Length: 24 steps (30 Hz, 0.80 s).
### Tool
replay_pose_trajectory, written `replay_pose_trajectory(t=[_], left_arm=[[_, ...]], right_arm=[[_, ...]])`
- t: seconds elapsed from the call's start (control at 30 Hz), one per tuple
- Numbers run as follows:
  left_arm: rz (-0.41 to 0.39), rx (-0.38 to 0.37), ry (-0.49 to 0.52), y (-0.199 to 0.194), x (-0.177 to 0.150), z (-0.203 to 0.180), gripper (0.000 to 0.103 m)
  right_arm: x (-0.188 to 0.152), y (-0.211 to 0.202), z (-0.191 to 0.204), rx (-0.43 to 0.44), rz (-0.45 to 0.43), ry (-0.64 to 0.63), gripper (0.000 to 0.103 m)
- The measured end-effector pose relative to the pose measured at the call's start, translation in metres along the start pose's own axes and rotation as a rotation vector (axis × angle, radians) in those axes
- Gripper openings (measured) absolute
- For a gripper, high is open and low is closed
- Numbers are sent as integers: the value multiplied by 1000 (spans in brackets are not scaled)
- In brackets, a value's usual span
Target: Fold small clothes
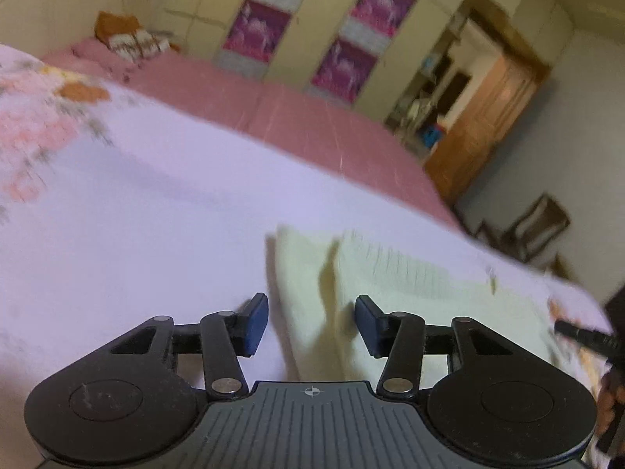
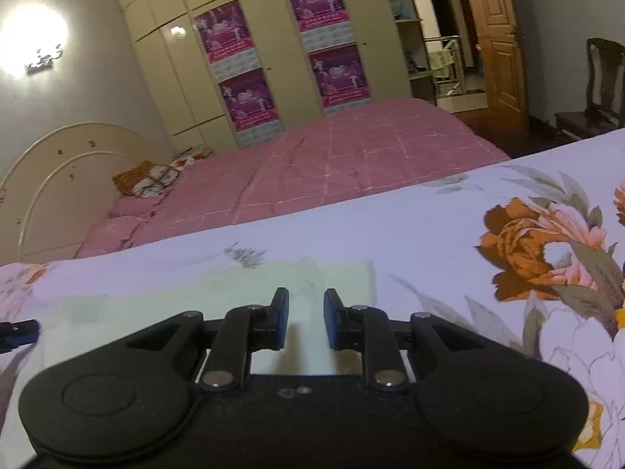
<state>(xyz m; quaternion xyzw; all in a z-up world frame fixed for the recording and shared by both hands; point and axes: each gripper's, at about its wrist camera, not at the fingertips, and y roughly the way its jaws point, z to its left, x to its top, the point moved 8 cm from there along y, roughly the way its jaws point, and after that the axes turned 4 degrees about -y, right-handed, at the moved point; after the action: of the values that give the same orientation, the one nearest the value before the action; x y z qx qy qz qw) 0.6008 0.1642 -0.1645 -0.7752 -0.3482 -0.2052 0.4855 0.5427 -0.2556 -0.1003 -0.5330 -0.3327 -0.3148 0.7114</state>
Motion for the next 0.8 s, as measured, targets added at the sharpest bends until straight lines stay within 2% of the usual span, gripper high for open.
replay_pose_trajectory(t=[0.07, 0.13, 0.2, 0.23, 0.3, 0.37, 0.43, 0.5, 0.57, 0.63, 0.7, 0.77, 0.8], left_arm=[[-8, 65, 85, 4, -4, -8, 48], [-17, 136, 144, 1, 0, -19, 45], [-92, 185, 194, -19, 8, -32, 46], [-152, 172, 231, -33, 8, -46, 47], [-176, 87, 214, -46, -3, -71, 64], [-153, 0, 248, -45, -27, -106, 64], [-113, -25, 329, -34, -55, -139, 64], [-65, -16, 325, -23, -73, -151, 64], [-32, 20, 326, -11, -85, -145, 64], [-65, 76, 371, -18, -89, -131, 64], [-80, 105, 347, -29, -84, -108, 64], [-90, 116, 317, -36, -77, -90, 64], [-92, 121, 302, -38, -72, -88, 64]], right_arm=[[-6, 8, 11, -1, 33, -36, 21], [-17, 24, 8, -75, 126, -58, 17], [-13, 22, 9, -112, 124, -54, 16], [-10, 17, 15, -116, 113, -71, 19], [-6, 0, 41, -54, 54, -134, 20], [-17, -8, 78, 54, 55, -186, 22], [-32, -6, 109, 125, 74, -227, 22], [-47, 0, 131, 156, 98, -257, 21], [-59, 5, 137, 141, 125, -278, 21], [-67, 4, 131, 93, 128, -334, 21], [-61, -4, 104, -24, 102, -365, 20], [-54, -12, 56, -145, 99, -292, 19], [-54, -16, 44, -143, 99, -254, 19]])
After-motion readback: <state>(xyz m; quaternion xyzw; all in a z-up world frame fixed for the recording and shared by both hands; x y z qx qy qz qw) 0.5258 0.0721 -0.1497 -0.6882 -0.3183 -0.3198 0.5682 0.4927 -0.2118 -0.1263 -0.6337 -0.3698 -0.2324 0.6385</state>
